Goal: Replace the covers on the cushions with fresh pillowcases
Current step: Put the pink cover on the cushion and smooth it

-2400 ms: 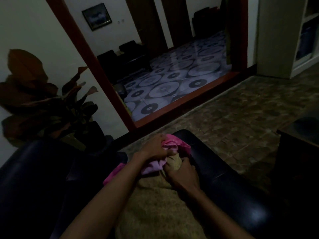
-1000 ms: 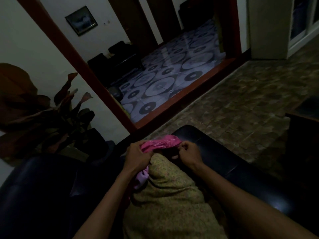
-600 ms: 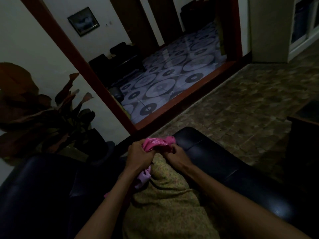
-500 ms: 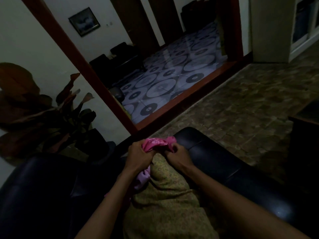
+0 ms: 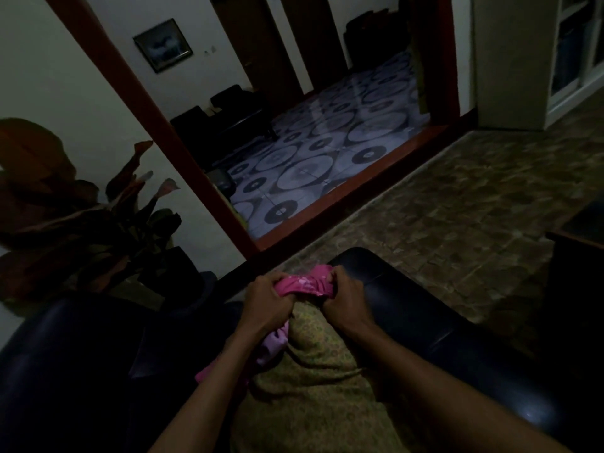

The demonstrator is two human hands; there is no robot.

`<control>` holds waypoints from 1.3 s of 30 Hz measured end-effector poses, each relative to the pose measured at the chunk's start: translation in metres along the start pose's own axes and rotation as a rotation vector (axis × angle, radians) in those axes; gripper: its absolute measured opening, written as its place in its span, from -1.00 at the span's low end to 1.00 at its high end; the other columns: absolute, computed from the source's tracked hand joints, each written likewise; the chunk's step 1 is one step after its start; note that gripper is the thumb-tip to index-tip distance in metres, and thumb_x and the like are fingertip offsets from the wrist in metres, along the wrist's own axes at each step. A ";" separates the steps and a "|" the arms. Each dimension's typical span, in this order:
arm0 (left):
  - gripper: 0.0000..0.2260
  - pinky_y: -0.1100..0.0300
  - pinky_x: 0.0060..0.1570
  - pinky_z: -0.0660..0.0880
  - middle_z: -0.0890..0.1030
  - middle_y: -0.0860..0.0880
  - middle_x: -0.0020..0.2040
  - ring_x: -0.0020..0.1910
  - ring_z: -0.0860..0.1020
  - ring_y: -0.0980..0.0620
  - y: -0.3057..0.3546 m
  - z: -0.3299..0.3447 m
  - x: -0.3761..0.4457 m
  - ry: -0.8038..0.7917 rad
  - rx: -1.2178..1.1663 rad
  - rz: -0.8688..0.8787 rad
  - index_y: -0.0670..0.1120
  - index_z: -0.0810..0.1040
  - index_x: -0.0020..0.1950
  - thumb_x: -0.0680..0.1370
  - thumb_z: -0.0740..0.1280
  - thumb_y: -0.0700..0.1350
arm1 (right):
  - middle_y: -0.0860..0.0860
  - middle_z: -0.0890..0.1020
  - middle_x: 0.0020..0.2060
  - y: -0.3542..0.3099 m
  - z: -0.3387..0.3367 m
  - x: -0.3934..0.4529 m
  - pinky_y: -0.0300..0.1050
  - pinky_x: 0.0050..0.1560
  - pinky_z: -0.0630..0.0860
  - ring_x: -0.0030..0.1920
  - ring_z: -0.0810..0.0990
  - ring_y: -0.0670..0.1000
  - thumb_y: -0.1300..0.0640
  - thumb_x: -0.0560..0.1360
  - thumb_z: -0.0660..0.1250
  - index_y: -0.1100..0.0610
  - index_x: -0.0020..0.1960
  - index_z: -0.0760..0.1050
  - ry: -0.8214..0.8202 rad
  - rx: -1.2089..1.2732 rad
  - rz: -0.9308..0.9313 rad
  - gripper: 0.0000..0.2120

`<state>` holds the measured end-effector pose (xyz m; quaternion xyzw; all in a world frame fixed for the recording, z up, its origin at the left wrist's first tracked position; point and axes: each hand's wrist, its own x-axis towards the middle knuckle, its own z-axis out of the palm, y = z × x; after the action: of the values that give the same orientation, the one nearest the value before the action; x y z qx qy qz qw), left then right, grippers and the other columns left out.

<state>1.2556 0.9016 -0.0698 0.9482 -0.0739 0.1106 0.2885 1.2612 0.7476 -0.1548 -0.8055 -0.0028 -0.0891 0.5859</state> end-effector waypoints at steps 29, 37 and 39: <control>-0.90 0.29 -0.39 0.23 0.50 0.05 -0.16 -0.20 0.44 0.08 0.016 0.047 0.020 0.080 0.233 -0.056 -0.07 0.47 -0.14 0.42 0.34 -0.23 | -0.09 0.56 -0.26 -0.014 -0.029 -0.057 -0.10 -0.15 0.40 -0.15 0.59 0.03 -0.02 0.38 0.23 -0.04 -0.28 0.37 -0.016 -0.139 0.039 -0.90; -0.75 0.51 -0.21 0.43 0.66 0.22 -0.22 -0.27 0.55 0.43 0.018 -0.017 0.008 -0.355 0.181 0.064 -0.04 0.74 -0.01 0.44 0.38 -0.32 | 0.00 0.47 0.23 -0.022 -0.011 -0.068 0.00 0.27 0.40 0.28 0.44 0.10 -0.28 0.40 0.40 -0.01 0.36 0.30 -0.201 -0.203 0.139 -0.34; -0.74 0.56 -0.28 0.35 0.61 0.20 -0.28 -0.32 0.53 0.43 0.020 -0.026 0.002 -0.311 0.281 0.098 -0.05 0.74 -0.08 0.37 0.40 -0.35 | 0.00 0.50 0.24 -0.014 -0.013 -0.066 0.05 0.27 0.43 0.29 0.44 0.10 -0.22 0.44 0.39 -0.05 0.26 0.34 -0.153 -0.212 0.149 -0.51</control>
<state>1.2488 0.8999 -0.0375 0.9800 -0.1477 -0.0139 0.1328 1.1930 0.7461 -0.1479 -0.8652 0.0215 0.0166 0.5006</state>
